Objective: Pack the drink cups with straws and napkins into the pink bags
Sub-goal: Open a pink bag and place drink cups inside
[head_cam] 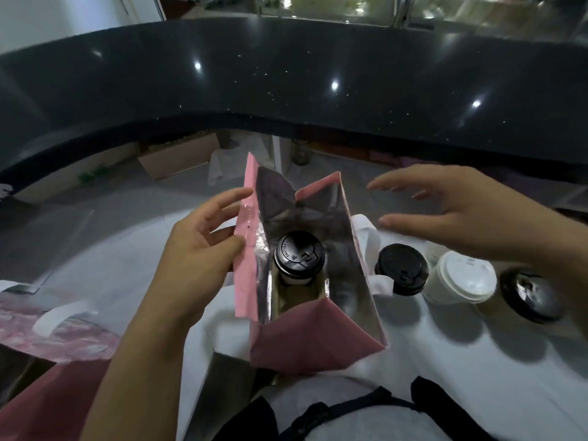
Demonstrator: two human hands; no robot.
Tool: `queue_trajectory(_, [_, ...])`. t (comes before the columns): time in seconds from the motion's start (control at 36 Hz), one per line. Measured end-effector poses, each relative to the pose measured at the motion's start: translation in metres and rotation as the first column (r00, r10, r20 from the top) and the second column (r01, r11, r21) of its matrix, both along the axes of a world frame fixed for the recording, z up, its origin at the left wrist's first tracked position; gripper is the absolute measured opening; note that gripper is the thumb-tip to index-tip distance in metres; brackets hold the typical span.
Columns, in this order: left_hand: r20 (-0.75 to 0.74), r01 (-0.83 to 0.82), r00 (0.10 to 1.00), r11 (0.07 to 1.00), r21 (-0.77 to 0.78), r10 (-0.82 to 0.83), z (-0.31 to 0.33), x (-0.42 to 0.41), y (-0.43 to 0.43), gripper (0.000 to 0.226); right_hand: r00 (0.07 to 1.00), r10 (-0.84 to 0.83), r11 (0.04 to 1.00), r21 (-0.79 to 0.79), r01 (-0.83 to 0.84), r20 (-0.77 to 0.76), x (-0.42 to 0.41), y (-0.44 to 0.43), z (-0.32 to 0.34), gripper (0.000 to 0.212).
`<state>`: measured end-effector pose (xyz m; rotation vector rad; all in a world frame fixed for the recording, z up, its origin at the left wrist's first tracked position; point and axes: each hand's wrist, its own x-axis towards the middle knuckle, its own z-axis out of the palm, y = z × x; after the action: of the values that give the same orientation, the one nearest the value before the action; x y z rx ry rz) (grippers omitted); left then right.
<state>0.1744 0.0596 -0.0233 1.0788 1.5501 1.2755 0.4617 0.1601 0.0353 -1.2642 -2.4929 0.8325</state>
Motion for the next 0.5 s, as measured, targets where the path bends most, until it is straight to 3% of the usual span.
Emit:
queue_trajectory(0.11, [-0.013, -0.022, 1.000, 1.000, 0.009, 0.022, 0.000, 0.004, 0.009, 0.069, 0.988, -0.119, 0.993, -0.004, 0.120, 0.097, 0.033, -0.007, -0.043, 0.055])
queue_trajectory(0.28, [-0.033, -0.033, 0.999, 0.999, -0.006, 0.033, 0.001, 0.011, 0.020, 0.059, 0.924, -0.086, 0.991, -0.060, 0.117, 0.372, 0.052, -0.021, -0.107, 0.076])
queue_trajectory(0.5, [-0.098, -0.087, 0.991, 0.996, -0.006, 0.086, 0.005, 0.015, 0.009, 0.031, 0.931, -0.172, 0.983, -0.007, 0.184, 0.323, 0.047, -0.025, -0.145, 0.075])
